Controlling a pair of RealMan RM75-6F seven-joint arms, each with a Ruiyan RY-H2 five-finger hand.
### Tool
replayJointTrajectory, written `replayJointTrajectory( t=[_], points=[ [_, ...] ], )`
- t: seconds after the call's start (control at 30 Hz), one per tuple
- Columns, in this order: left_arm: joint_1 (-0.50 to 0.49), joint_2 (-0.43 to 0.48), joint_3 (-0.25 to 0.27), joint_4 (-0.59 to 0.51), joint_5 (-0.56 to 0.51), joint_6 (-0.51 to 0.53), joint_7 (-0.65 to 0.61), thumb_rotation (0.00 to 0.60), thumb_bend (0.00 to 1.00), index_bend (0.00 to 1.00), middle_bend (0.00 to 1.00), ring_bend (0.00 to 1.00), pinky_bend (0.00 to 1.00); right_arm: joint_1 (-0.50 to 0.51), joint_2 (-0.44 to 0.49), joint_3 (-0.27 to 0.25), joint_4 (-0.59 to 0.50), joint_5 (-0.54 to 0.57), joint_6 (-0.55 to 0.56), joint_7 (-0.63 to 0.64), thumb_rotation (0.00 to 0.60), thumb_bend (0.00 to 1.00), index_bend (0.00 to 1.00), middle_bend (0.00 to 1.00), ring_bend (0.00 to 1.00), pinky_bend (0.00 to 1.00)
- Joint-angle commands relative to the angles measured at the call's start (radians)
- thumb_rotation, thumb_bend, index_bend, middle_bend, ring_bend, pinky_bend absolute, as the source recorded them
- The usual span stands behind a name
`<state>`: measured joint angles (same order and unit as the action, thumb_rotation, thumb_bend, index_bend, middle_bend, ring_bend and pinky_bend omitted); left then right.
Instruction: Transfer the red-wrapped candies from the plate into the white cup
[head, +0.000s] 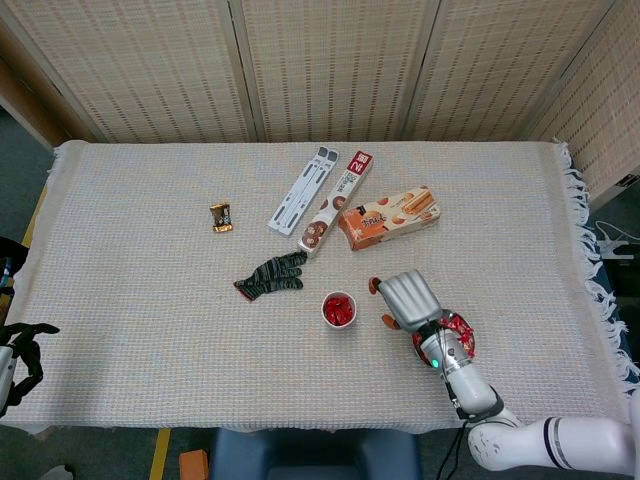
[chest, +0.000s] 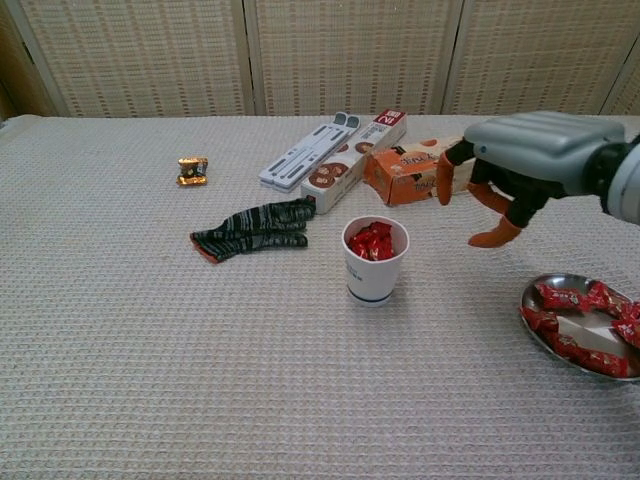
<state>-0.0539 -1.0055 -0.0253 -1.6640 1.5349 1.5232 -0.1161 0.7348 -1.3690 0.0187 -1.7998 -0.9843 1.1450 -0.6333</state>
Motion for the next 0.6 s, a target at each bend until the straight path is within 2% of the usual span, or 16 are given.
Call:
replayJointTrajectory(
  t=[0.03, 0.27, 0.6],
  points=[
    [0.000, -0.001, 0.001, -0.003, -0.001, -0.002, 0.006, 0.600, 0.42, 0.34, 0.24, 0.27, 0.28, -0.053, 0.056, -0.056, 0.001, -0.017, -0.012, 0.050, 0.600, 0.11, 0.41, 0.82, 0.78, 1.00],
    [-0.005, -0.006, 0.003, 0.000, -0.002, -0.012, 0.018, 0.600, 0.42, 0.34, 0.24, 0.27, 0.28, -0.089, 0.103, -0.101, 0.032, -0.024, -0.078, 0.115, 0.600, 0.08, 0.38, 0.82, 0.78, 1.00],
    [-0.002, -0.005, 0.002, -0.002, 0.001, -0.005, 0.013, 0.600, 0.42, 0.34, 0.24, 0.27, 0.28, -0.111, 0.071, -0.110, 0.101, -0.064, -0.131, 0.136, 0.600, 0.08, 0.41, 0.82, 0.78, 1.00]
  ],
)
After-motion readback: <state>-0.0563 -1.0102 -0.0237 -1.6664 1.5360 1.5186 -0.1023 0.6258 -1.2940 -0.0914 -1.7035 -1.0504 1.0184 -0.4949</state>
